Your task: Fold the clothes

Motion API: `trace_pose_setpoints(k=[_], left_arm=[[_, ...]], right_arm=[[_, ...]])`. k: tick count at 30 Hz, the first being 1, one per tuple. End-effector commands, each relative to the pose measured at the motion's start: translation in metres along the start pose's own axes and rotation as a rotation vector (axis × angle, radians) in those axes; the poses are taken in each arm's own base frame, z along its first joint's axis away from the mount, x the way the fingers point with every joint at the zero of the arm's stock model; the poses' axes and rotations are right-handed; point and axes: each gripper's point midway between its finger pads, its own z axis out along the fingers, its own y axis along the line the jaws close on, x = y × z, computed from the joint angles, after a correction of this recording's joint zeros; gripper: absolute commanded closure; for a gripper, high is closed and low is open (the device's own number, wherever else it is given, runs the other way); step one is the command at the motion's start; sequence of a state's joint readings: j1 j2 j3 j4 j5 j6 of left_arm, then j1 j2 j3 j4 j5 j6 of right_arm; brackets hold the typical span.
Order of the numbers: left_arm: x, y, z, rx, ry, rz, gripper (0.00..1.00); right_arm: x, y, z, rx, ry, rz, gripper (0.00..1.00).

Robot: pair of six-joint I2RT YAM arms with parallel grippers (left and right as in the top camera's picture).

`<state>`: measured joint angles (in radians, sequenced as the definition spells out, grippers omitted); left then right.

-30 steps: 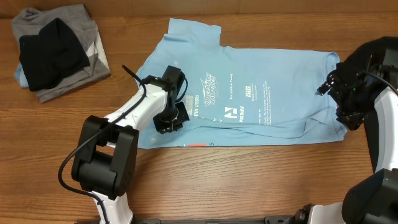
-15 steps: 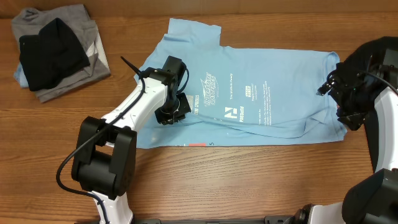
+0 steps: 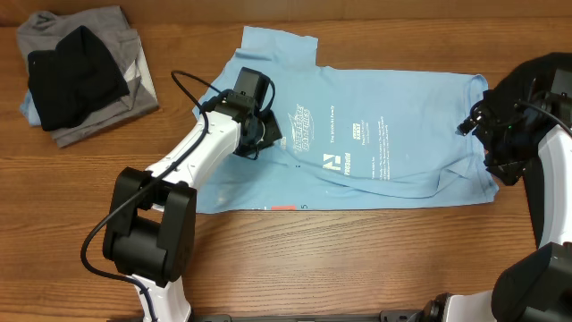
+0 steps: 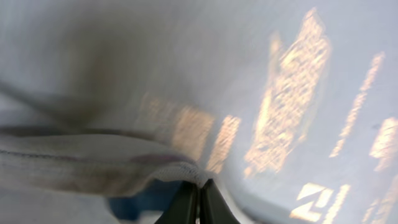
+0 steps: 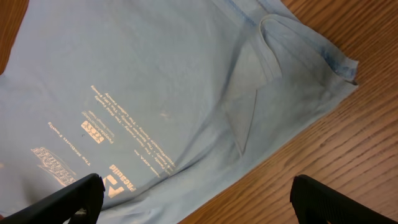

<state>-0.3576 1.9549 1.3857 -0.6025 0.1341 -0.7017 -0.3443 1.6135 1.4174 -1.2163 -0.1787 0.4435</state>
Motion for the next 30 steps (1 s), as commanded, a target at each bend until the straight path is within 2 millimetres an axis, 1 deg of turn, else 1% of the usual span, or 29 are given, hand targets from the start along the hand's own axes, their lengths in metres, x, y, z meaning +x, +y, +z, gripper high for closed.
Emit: trace_pose_setpoints(k=[1,4,7,9,10,11,12,14,16,19,20,23,26,27,30], left_arm=[[-0.017,-0.006,0.001,0.018,-0.057,0.038,0.9],[-0.027,-0.006,0.0,0.005,-0.106,0.046,0.79],[-0.037,-0.002,-0.001,-0.022,-0.155,0.055,0.78],[-0.044,-0.008,-0.002,-0.008,-0.185,0.11,0.78],[-0.045,-0.01,-0.003,-0.002,-0.191,0.136,0.75],[-0.044,-0.01,-0.005,-0.007,-0.178,0.157,0.53],[-0.041,-0.007,-0.006,-0.021,-0.159,0.151,0.41],[-0.032,0.002,-0.014,-0.068,-0.098,0.129,0.22],[-0.021,0.017,-0.025,-0.132,-0.019,0.096,0.19],[0.001,0.043,-0.041,-0.223,0.11,0.015,0.18],[0.007,0.046,-0.042,-0.223,0.143,0.005,0.18],[0.019,0.048,-0.038,-0.198,0.197,-0.003,0.21],[0.022,0.043,-0.029,-0.166,0.199,-0.011,0.22],[0.024,0.041,-0.026,-0.159,0.201,-0.023,0.24],[0.026,0.037,-0.02,-0.146,0.203,-0.061,0.24]], right_arm=[[-0.002,0.004,-0.005,-0.01,-0.024,-0.018,0.0],[-0.002,0.004,-0.005,-0.01,-0.024,-0.018,0.0],[-0.001,0.002,0.0,-0.008,-0.021,-0.017,0.0],[0.002,0.0,0.007,-0.006,-0.015,-0.013,0.0],[0.003,-0.001,0.011,-0.008,-0.009,-0.013,0.0],[0.007,-0.004,0.019,-0.008,0.003,-0.009,0.0],[0.009,-0.006,0.024,-0.003,0.01,-0.006,0.0],[0.013,-0.01,0.033,0.003,0.02,-0.004,0.0],[0.016,-0.013,0.038,0.006,0.026,-0.003,0.0],[0.017,-0.015,0.043,0.007,0.029,-0.002,0.0],[0.017,-0.015,0.043,0.005,0.026,-0.002,0.0],[0.015,-0.01,0.044,-0.021,0.021,-0.005,0.0],[0.018,-0.004,0.043,-0.054,0.039,-0.006,0.0],[0.019,-0.004,0.043,-0.054,0.043,-0.005,0.0],[0.02,-0.005,0.043,-0.049,0.05,-0.008,0.0]])
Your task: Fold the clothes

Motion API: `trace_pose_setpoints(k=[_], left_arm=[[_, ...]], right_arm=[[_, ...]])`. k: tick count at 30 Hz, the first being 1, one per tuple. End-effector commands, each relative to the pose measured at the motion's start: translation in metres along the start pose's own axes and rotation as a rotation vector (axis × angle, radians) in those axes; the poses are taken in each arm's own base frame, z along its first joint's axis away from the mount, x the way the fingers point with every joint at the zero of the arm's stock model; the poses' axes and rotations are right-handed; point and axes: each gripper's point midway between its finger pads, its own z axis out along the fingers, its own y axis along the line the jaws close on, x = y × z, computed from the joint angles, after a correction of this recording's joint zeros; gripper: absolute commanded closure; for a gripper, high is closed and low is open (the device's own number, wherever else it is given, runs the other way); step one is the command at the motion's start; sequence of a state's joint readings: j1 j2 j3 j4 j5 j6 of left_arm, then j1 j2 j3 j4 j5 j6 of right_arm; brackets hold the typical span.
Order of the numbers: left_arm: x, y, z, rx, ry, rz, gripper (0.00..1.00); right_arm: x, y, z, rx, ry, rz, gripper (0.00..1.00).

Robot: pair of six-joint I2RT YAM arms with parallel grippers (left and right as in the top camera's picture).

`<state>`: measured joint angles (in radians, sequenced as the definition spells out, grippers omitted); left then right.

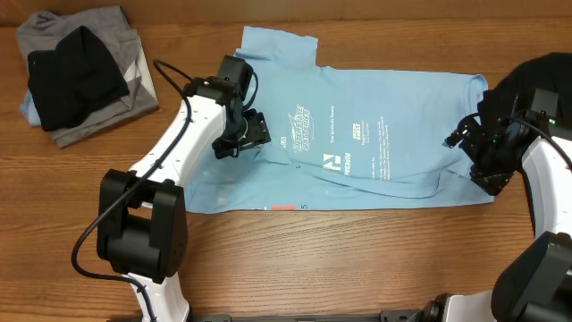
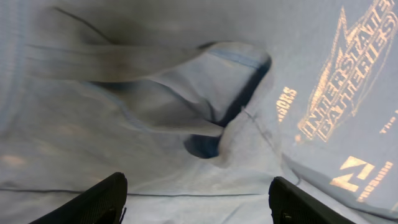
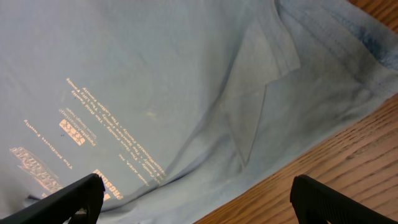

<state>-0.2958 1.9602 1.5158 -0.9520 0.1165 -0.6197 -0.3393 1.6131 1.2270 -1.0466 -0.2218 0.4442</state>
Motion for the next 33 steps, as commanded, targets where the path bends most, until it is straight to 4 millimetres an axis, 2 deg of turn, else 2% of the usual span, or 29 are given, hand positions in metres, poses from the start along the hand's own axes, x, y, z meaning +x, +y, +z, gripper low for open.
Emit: trace_pose_setpoints(k=[1,5,10,13,17,24,29,33], left_arm=[[0.014,-0.006,0.016,0.02,0.063,-0.064,0.24],[0.017,-0.006,0.024,0.016,0.086,-0.108,0.25],[0.018,0.005,0.042,-0.024,0.116,-0.129,0.27],[0.019,0.007,0.054,-0.022,0.143,-0.15,0.31],[0.018,0.004,0.064,-0.009,0.149,-0.15,0.41],[0.006,-0.001,0.064,0.023,0.108,-0.138,0.67],[0.002,-0.001,0.063,0.029,0.1,-0.14,0.72],[-0.003,-0.004,0.062,0.042,0.084,-0.13,0.8]], right_arm=[[0.006,0.003,-0.002,-0.02,0.013,-0.008,0.0],[0.006,0.003,-0.002,-0.019,0.013,-0.008,0.0],[0.006,0.001,-0.002,-0.008,0.011,-0.028,0.0],[0.005,0.0,-0.002,-0.001,0.008,-0.032,0.0],[0.005,0.0,-0.002,-0.001,0.008,-0.032,0.0],[0.005,0.0,-0.002,-0.001,0.007,-0.033,0.0],[0.004,0.0,-0.002,-0.002,0.005,-0.033,0.0],[0.002,0.001,-0.002,-0.007,-0.004,-0.035,0.0]])
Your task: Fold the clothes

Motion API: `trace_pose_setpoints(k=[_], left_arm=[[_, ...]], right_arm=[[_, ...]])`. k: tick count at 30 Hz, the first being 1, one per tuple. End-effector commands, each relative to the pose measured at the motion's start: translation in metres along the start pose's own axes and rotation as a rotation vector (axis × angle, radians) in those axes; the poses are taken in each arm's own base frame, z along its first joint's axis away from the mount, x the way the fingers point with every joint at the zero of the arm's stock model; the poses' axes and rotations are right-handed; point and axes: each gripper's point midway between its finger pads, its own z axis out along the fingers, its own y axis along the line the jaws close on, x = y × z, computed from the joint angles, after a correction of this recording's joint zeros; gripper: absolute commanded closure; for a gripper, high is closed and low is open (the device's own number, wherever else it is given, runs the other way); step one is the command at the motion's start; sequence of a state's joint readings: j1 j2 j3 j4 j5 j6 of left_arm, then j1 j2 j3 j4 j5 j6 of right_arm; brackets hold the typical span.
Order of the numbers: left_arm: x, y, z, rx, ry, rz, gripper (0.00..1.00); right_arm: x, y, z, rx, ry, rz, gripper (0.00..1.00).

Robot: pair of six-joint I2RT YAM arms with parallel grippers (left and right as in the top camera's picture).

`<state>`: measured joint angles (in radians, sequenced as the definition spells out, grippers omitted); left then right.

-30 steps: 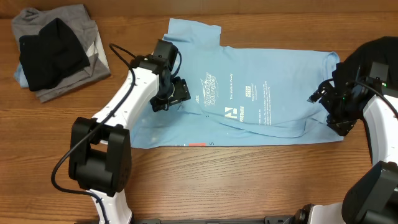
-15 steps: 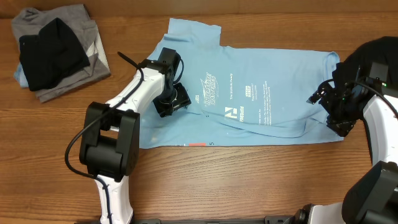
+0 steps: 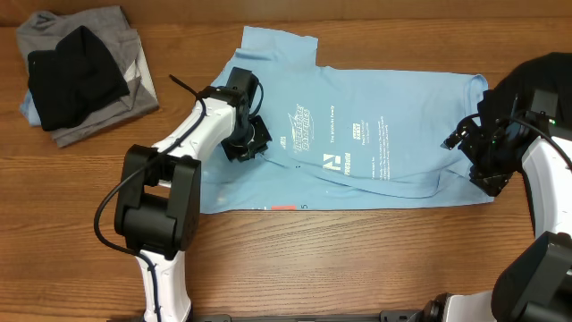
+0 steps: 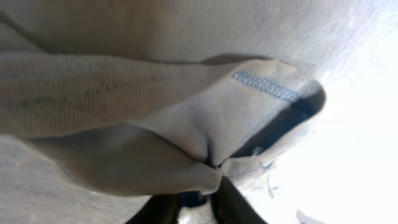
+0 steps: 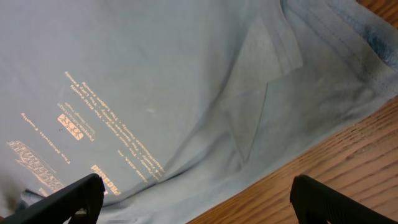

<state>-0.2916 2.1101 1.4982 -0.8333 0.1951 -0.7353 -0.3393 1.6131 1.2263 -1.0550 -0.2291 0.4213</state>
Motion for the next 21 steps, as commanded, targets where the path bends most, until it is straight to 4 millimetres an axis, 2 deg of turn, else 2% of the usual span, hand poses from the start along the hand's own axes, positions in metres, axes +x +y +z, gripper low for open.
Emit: trace_pose_setpoints(k=[1,11,16,18,21], left_arm=[[-0.008,-0.002,0.002,0.023,-0.014,0.011,0.81],[-0.027,-0.019,-0.011,0.071,-0.073,0.022,0.78],[-0.042,-0.032,-0.014,0.12,-0.138,0.062,0.89],[-0.048,-0.038,-0.016,0.143,-0.165,0.076,0.9],[-0.061,-0.045,-0.02,0.161,-0.228,0.102,0.82]], right_arm=[[-0.001,0.002,-0.002,-0.007,-0.018,-0.015,0.0],[-0.007,0.004,0.001,-0.02,-0.043,-0.022,0.0],[-0.004,0.001,0.008,-0.017,-0.037,-0.017,0.0],[-0.003,-0.001,0.01,-0.015,-0.034,-0.016,0.0],[0.0,-0.003,0.014,-0.013,-0.029,-0.014,0.0]])
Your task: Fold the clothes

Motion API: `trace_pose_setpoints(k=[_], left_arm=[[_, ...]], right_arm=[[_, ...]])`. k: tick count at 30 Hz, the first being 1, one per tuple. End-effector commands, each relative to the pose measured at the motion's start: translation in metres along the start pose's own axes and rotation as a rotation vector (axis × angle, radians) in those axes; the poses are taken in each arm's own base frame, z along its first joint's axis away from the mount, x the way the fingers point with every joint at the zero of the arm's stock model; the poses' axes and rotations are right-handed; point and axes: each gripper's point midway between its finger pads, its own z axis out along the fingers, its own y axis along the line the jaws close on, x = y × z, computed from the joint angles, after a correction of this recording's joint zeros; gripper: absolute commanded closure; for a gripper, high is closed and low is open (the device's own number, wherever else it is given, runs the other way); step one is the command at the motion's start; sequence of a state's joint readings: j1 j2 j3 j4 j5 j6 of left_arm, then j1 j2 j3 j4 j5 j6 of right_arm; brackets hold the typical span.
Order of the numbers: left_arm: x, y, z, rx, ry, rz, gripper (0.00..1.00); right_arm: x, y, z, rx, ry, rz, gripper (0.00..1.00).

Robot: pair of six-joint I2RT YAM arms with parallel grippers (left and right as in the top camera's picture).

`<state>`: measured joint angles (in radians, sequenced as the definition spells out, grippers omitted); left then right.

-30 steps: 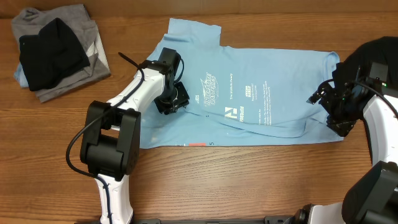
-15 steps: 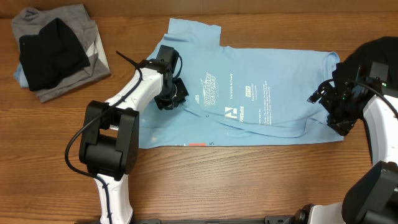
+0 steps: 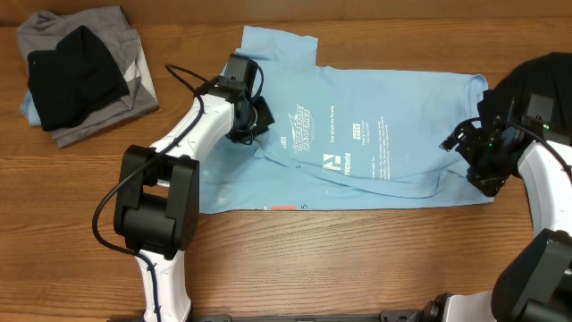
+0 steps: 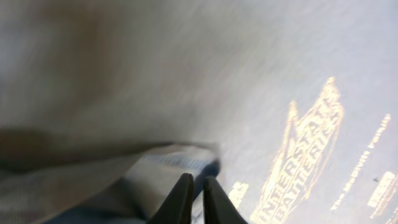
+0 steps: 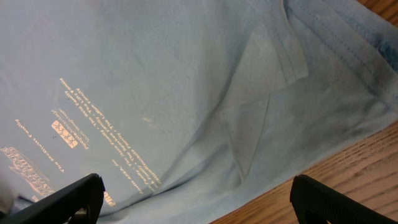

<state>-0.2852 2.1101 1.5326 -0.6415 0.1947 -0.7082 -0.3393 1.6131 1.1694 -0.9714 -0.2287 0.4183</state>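
Observation:
A light blue T-shirt (image 3: 357,134) with a printed logo lies spread on the wooden table (image 3: 357,259). My left gripper (image 3: 251,116) is down on the shirt's left part, beside the logo. In the left wrist view its fingers (image 4: 198,190) are pressed together on a stitched fold of the blue cloth (image 4: 168,163). Over the shirt's right end hovers my right gripper (image 3: 474,159). In its wrist view that gripper (image 5: 199,200) is wide open above a creased flap of the shirt (image 5: 261,106), holding nothing.
A pile of grey and black clothes (image 3: 79,67) lies at the far left corner. Bare wood (image 5: 348,180) runs along the shirt's near hem and on both sides of the shirt.
My left gripper, shut on the fold, has moved a little toward the table's far edge. The right gripper has stayed open over the shirt's right end.
My left gripper was first shut on the cloth left of the logo. Then it stood open above a crumpled fold there. It was then shut on that fold, and now holds it a little farther back. The right gripper stayed open throughout.

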Motion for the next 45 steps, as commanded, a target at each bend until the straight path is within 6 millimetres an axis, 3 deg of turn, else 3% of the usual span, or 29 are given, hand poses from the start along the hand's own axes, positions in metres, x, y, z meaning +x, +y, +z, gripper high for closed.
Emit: trace_pose_setpoints(k=[1,6,8,9,13,17,28,38,45], left_arm=[[-0.02,-0.006,-0.002,0.019,-0.063,0.057,0.81],[-0.006,0.018,-0.018,-0.072,0.04,0.003,0.81],[-0.009,0.041,-0.038,-0.16,0.075,-0.044,0.47],[-0.009,0.049,-0.044,-0.182,0.088,-0.061,0.38],[-0.006,0.075,-0.059,-0.231,0.147,-0.131,0.35],[-0.006,0.09,-0.059,-0.264,0.155,-0.155,0.33],[0.02,0.075,-0.028,-0.18,0.21,-0.184,0.31],[0.011,0.062,-0.02,-0.139,0.159,-0.199,0.34],[0.018,0.054,-0.019,-0.131,0.176,-0.2,0.34]], right_arm=[[0.003,-0.002,0.003,0.0,-0.003,-0.005,0.0],[0.009,-0.007,0.009,0.009,0.012,0.0,0.0],[0.009,-0.007,0.01,0.007,0.009,-0.001,0.0],[0.008,-0.006,0.01,0.006,0.008,-0.001,0.0],[0.007,-0.005,0.01,0.003,0.001,-0.003,0.0],[0.006,-0.005,0.01,0.002,0.0,-0.004,0.0],[0.007,-0.005,0.01,0.003,0.001,-0.003,0.0],[0.007,-0.006,0.01,0.004,0.004,-0.003,0.0],[0.007,-0.006,0.01,0.004,0.003,-0.003,0.0]])
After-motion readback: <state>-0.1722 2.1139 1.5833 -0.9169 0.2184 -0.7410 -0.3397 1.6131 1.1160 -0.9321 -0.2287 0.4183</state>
